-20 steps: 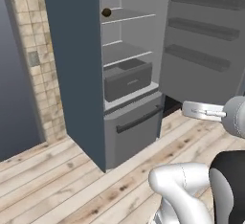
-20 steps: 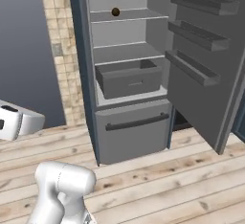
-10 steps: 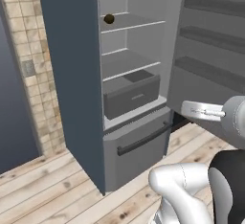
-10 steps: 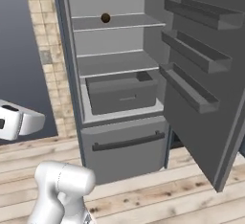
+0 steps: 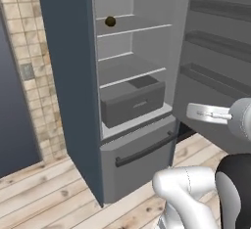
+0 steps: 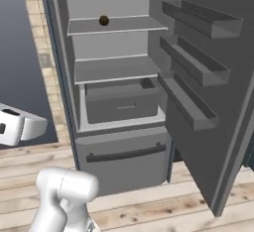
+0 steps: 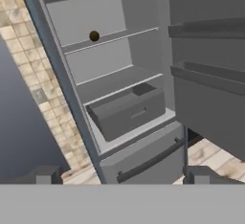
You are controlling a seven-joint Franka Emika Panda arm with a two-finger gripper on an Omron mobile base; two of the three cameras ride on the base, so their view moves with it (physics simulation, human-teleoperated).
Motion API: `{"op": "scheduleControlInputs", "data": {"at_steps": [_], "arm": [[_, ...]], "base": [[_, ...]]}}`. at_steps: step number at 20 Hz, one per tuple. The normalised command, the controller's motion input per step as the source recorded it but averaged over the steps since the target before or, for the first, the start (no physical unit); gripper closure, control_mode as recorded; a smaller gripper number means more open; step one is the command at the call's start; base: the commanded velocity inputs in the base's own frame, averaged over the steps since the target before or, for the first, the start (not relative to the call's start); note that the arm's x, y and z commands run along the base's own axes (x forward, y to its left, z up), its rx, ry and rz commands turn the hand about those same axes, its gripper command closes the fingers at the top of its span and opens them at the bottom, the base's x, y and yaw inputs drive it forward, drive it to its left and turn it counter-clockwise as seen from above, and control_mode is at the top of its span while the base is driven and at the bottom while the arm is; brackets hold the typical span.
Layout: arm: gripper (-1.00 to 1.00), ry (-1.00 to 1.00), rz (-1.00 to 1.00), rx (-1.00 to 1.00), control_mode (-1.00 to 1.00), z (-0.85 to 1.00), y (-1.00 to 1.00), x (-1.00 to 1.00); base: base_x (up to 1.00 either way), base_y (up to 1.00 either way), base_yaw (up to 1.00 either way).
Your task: Gather the corn and avocado from the fridge and place them on a tray on the dining counter. Then gather the chicken drumsticks from the fridge and place them on the other tray.
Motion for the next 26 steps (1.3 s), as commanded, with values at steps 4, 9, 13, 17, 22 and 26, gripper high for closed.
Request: {"op": "scheduleControlInputs", "data": {"at_steps": [4,9,13,17,22,26], "arm": [[-1.00,0.00,0.00,0.00,1.00,0.00,0.00,0.00],[-1.00,0.00,0.00,0.00,1.00,0.00,0.00,0.00],[-1.00,0.00,0.00,0.00,1.00,0.00,0.00,0.00],[-1.00,0.00,0.00,0.00,1.00,0.00,0.00,0.00],[-1.00,0.00,0.00,0.00,1.00,0.00,0.00,0.00],[-1.00,0.00,0.00,0.00,1.00,0.00,0.00,0.00]], "base": [[0.57,-0.31,0.22],[0.53,-0.34,0.21],[0.56,-0.28,0.18],[0.58,-0.30,0.19],[0.49,-0.31,0.20],[0.46,-0.26,0.20]]}}
